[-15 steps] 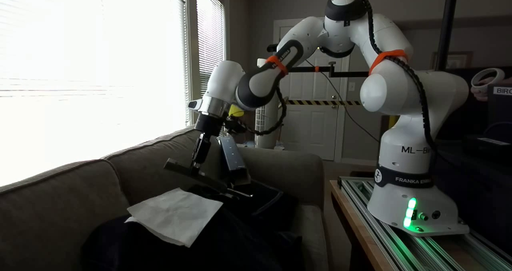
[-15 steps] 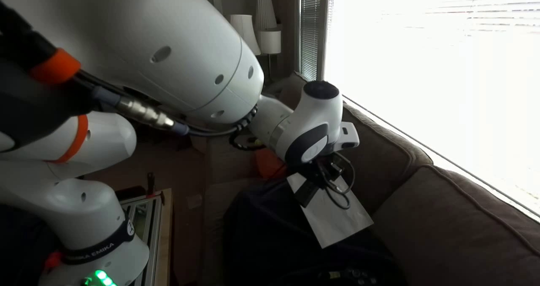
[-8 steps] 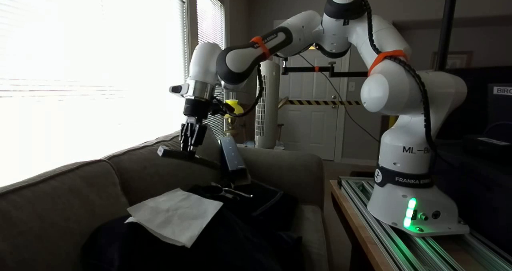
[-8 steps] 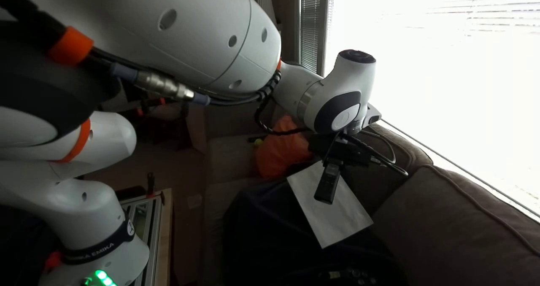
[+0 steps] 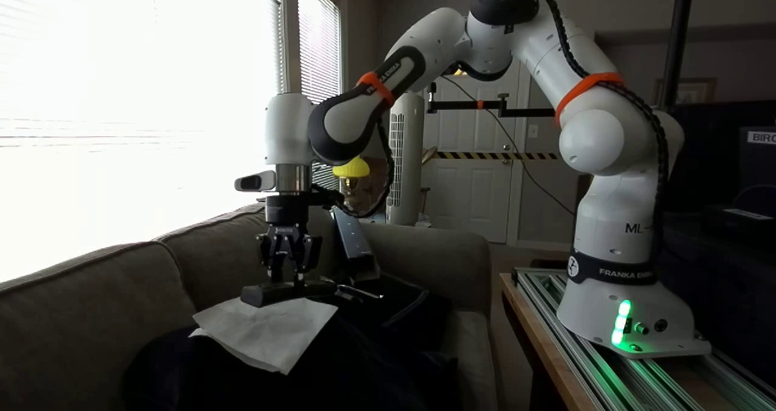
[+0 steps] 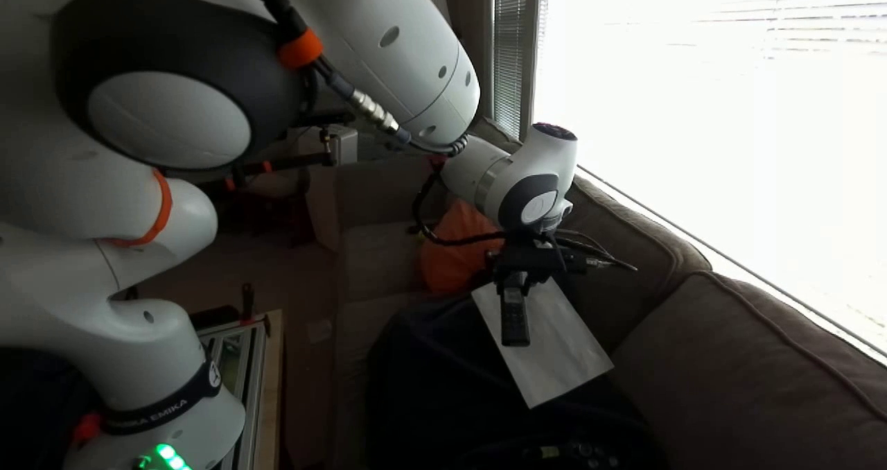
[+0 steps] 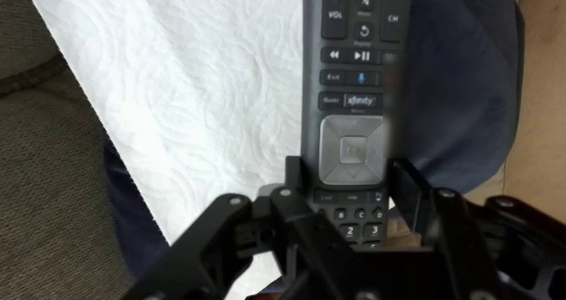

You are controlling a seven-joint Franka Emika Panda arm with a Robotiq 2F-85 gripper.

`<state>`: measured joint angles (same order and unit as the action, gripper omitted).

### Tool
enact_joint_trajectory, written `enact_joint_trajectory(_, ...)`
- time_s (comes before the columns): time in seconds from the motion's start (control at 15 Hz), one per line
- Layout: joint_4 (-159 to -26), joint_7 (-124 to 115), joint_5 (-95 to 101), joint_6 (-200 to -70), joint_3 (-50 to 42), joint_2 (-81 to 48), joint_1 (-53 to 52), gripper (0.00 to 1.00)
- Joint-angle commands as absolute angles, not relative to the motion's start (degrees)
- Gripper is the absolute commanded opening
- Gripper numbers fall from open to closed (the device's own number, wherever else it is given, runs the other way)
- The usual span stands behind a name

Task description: Put the remote on the paper towel

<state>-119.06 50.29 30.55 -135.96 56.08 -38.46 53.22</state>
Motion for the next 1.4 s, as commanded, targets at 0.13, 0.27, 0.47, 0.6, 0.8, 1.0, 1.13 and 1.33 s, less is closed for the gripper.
enact_joint_trajectory(0.13, -113.1, 64.9, 27.0, -133.9, 36.7, -32.1, 33.8, 0.27)
enact_joint_trajectory(0.27, -111.1, 68.6, 28.0, -135.4, 28.3, -31.9, 25.7, 0.27)
enact_joint_trajectory(0.47, -109.5, 72.4, 30.2, -140.3, 16.9, -32.6, 14.6, 0.27)
enact_joint_trajectory(0.6, -109.9, 73.9, 31.9, -145.7, 12.1, -33.1, 9.6, 0.27)
enact_joint_trajectory(0.8, -112.0, 75.1, 30.3, -154.4, 9.2, -33.0, 6.4, 0.27)
enact_joint_trajectory(1.0, -115.8, 75.1, 24.0, -158.3, 10.6, -32.2, 7.3, 0.27)
enact_joint_trajectory(1.13, -118.1, 75.2, 20.3, -158.8, 11.6, -31.7, 8.2, 0.27)
enact_joint_trajectory(1.33, -120.8, 74.3, 16.9, -158.8, 11.4, -30.8, 8.4, 0.27)
